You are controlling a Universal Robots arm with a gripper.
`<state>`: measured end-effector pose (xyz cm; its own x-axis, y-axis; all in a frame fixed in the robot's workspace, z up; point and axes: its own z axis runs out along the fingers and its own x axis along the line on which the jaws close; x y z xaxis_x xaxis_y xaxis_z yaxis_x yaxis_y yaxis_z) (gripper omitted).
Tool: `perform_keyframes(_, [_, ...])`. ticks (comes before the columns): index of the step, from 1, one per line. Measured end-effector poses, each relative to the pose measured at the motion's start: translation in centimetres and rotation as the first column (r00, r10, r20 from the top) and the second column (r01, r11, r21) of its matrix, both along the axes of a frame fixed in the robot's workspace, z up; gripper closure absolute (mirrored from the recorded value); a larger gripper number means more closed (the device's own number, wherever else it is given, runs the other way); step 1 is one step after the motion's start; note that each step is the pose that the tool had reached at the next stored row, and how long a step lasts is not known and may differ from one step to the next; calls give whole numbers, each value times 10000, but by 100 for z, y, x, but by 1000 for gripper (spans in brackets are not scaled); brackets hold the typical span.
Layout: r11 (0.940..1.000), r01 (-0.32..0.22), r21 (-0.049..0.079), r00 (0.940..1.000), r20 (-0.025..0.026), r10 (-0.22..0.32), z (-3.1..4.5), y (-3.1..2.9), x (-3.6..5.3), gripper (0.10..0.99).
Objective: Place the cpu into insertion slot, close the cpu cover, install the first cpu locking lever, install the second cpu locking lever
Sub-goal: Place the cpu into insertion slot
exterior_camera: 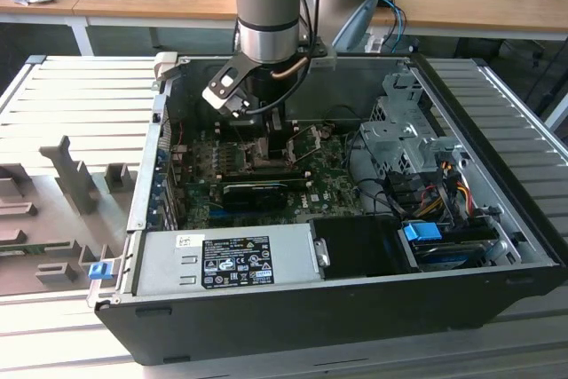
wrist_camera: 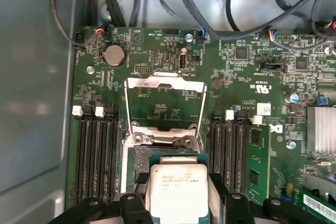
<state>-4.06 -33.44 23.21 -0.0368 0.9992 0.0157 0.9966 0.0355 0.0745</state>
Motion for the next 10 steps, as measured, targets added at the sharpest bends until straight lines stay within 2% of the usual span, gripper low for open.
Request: perform_keyframes(10, [10000, 62, 3, 10000, 1, -62, -101, 88, -39, 561])
